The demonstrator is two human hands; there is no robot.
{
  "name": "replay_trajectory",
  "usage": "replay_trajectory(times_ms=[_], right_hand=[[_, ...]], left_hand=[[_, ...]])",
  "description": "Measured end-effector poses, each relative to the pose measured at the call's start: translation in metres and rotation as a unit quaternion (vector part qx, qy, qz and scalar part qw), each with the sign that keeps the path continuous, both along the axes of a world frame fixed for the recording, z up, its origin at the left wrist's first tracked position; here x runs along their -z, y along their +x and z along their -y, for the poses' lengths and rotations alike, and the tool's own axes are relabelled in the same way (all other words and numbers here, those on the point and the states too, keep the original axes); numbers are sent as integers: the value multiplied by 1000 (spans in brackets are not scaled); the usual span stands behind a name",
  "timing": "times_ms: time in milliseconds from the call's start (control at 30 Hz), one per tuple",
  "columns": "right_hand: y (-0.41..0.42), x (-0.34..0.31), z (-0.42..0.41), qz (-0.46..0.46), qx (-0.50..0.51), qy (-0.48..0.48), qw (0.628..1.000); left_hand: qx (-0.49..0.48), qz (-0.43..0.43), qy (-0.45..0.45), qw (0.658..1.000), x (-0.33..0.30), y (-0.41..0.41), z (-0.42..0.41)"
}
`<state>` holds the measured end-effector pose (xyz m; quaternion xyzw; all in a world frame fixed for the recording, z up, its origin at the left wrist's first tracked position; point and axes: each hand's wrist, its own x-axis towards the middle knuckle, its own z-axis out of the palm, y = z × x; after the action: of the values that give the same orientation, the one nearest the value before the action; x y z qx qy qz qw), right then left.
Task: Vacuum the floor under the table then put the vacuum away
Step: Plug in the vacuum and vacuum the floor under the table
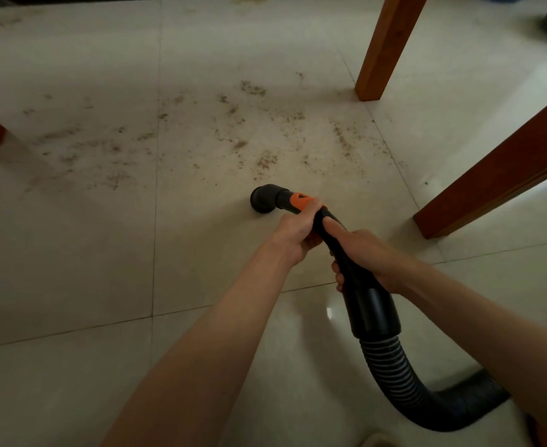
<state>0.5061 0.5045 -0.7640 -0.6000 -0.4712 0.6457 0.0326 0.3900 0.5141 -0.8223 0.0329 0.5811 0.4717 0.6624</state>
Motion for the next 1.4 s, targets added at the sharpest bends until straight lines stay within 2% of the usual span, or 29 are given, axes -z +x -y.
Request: replay_trajectory(times_ms=[267,633,967,1400], right_hand=[[2,8,9,31,11,78,996],[-50,31,-15,33,-92,117,988],[-41,31,-28,12,-85,87,993],[-11,30,-35,-5,-10,90,996]], left_hand=[[27,-14,-1,1000,-11,8,-2],[21,-86,-36,995,-7,-51,-17],[21,-109,-42,993,-16,-40,-23],[63,-118,-18,991,-12,-7,-43]])
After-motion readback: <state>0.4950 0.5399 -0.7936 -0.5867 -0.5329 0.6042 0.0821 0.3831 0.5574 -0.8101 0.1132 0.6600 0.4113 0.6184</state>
